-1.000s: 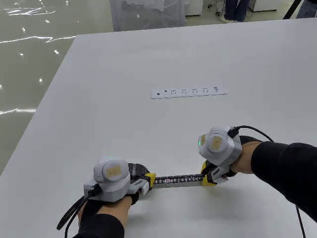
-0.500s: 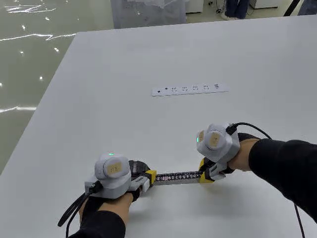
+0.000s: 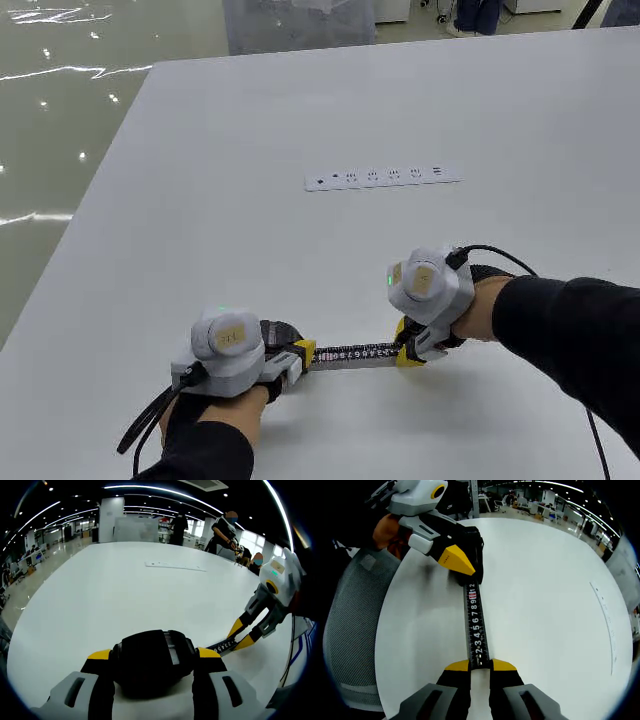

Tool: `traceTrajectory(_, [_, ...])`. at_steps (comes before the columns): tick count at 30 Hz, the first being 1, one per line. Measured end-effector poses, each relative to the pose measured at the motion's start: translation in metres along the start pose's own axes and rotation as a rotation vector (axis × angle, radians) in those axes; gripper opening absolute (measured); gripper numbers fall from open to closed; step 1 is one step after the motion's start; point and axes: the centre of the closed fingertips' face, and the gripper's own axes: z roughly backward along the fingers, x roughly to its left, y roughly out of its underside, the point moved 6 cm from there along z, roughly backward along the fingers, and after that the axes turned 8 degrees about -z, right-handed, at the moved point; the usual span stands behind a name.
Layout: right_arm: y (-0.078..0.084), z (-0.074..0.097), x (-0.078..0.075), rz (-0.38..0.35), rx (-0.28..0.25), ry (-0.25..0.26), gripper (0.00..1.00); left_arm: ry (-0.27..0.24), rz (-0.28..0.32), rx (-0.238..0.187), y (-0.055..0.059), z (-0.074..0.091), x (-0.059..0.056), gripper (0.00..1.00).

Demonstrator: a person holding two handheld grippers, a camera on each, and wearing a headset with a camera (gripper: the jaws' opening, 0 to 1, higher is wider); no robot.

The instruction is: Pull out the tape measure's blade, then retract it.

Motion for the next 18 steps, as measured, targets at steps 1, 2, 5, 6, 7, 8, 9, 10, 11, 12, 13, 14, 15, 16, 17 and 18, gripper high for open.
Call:
traceTrajectory(1, [-0.0005,-0.0003,-0.0001,-0.001,0.000,0.001,0.09,0.000,0.000,0.000,0.0000,0.0000,0.0001,0.58])
traceTrajectory(2, [-0.0009,-0.0004,-0.0001,-0.001,0.000,0.001,0.09,-0.001,0.001,0.000,0.0000,-0.0001,0.0003,0.58])
traceTrajectory(5, [-0.0017,-0.0011,0.0001,0.003,-0.002,0.002,0.09,-0.001,0.001,0.000,-0.0001,-0.0002,0.0004,0.58])
traceTrajectory(6, [-0.0017,-0.0012,0.0001,0.002,-0.003,0.002,0.09,-0.001,0.001,0.000,-0.0001,-0.0001,0.0003,0.58])
traceTrajectory(7, [-0.0021,-0.0016,0.0001,-0.002,-0.004,0.003,0.09,-0.001,0.000,0.000,-0.0001,-0.0001,0.0002,0.58])
traceTrajectory(8, [-0.0025,-0.0019,0.0004,0.000,-0.005,0.003,0.09,-0.001,0.001,0.000,-0.0001,-0.0001,0.0001,0.58])
traceTrajectory(9, [-0.0032,-0.0022,0.0007,0.004,-0.004,0.004,0.09,-0.001,0.001,-0.001,-0.0001,0.0000,0.0000,0.58])
traceTrajectory(10, [-0.0038,-0.0025,0.0009,0.006,-0.004,0.004,0.09,-0.001,0.001,-0.001,0.0000,0.0000,-0.0001,0.58])
traceTrajectory(11, [-0.0044,-0.0026,0.0011,0.008,-0.004,0.002,0.09,-0.001,0.000,0.000,0.0000,0.0002,-0.0002,0.58])
traceTrajectory(12, [-0.0048,-0.0029,0.0011,0.009,-0.004,0.002,0.09,0.000,0.000,0.001,0.0000,0.0001,-0.0003,0.58])
traceTrajectory(13, [-0.0050,-0.0031,0.0011,0.011,-0.004,0.001,0.09,0.000,0.000,0.001,0.0000,0.0001,-0.0004,0.58])
traceTrajectory(14, [-0.0054,-0.0034,0.0010,0.012,-0.004,0.001,0.09,0.000,0.000,0.002,0.0001,0.0000,-0.0007,0.58])
traceTrajectory(15, [-0.0057,-0.0034,0.0011,0.013,-0.004,0.001,0.09,0.000,0.000,0.002,0.0001,0.0000,-0.0008,0.58])
traceTrajectory(16, [-0.0060,-0.0035,0.0011,0.014,-0.004,-0.001,0.09,0.000,0.000,0.002,0.0002,0.0000,-0.0008,0.58])
traceTrajectory(17, [-0.0062,-0.0037,0.0010,0.014,-0.006,-0.001,0.09,-0.001,0.000,0.000,0.0003,0.0000,-0.0009,0.58])
traceTrajectory(18, [-0.0062,-0.0038,0.0010,0.014,-0.006,-0.001,0.09,-0.001,0.000,0.000,0.0005,0.0001,-0.0011,0.58])
